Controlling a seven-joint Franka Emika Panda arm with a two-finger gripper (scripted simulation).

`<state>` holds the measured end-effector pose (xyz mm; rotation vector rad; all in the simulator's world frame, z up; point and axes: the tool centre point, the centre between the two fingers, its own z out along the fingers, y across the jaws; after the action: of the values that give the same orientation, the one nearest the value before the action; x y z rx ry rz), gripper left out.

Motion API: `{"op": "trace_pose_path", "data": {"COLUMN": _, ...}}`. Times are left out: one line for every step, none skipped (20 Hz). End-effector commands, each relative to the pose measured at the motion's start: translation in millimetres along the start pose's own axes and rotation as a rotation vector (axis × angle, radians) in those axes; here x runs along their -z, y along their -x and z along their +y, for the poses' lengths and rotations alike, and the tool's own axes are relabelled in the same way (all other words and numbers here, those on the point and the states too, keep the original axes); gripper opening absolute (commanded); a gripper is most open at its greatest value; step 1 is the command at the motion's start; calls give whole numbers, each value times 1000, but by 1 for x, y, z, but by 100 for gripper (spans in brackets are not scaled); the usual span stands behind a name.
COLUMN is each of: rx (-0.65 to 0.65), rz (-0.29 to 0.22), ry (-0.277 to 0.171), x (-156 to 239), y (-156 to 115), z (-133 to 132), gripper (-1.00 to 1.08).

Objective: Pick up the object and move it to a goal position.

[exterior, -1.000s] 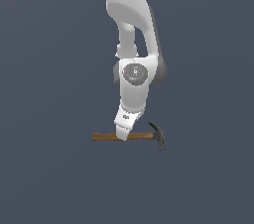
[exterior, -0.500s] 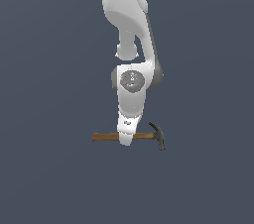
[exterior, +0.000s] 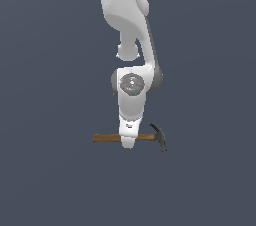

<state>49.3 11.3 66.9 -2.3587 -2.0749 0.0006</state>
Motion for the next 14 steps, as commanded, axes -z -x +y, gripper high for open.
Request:
{"op": "trace_pose_path", "data": {"rx": 0, "rz": 0, "ry": 0, "x": 0, "y": 0, "z": 0, "gripper": 100}}
{"op": "trace_pose_path", "data": {"rx": 0, "rz": 0, "ry": 0, "x": 0, "y": 0, "z": 0, "gripper": 100}}
{"op": "trace_pose_path", "data": {"rx": 0, "rz": 0, "ry": 0, "x": -2, "y": 0, "z": 0, "gripper": 100}}
{"op": "trace_pose_path", "data": {"rx": 0, "rz": 0, "ry": 0, "x": -4, "y": 0, "z": 0, "gripper": 100}}
{"op": "trace_pose_path", "data": {"rx": 1, "rz": 0, "ry": 0, "x": -6, "y": 0, "z": 0, "gripper": 100}}
{"op": "trace_pose_path", "data": {"rx": 1, "rz": 0, "ry": 0, "x": -10, "y": 0, "z": 0, "gripper": 100}}
{"op": "trace_pose_path", "data": {"rx": 2, "rz": 0, "ry": 0, "x": -14, "y": 0, "z": 0, "gripper": 100}}
{"op": "trace_pose_path", "data": {"rx": 2, "rz": 0, "ry": 0, "x": -19, "y": 0, "z": 0, "gripper": 100}}
{"op": "trace_pose_path", "data": {"rx": 3, "rz": 0, "ry": 0, "x": -25, "y": 0, "z": -1, "gripper": 100}}
{"op": "trace_pose_path", "data": {"rx": 4, "rz": 0, "ry": 0, "x": -31, "y": 0, "z": -1, "gripper": 100}}
{"op": "trace_pose_path", "data": {"rx": 4, "rz": 0, "ry": 0, "x": -36, "y": 0, "z": -1, "gripper": 100}}
{"op": "trace_pose_path", "data": {"rx": 4, "rz": 0, "ry": 0, "x": -41, "y": 0, "z": -1, "gripper": 100}}
{"op": "trace_pose_path", "data": {"rx": 5, "rz": 0, "ry": 0, "x": -44, "y": 0, "z": -1, "gripper": 100}}
{"op": "trace_pose_path", "data": {"rx": 5, "rz": 0, "ry": 0, "x": -47, "y": 0, "z": -1, "gripper": 100}}
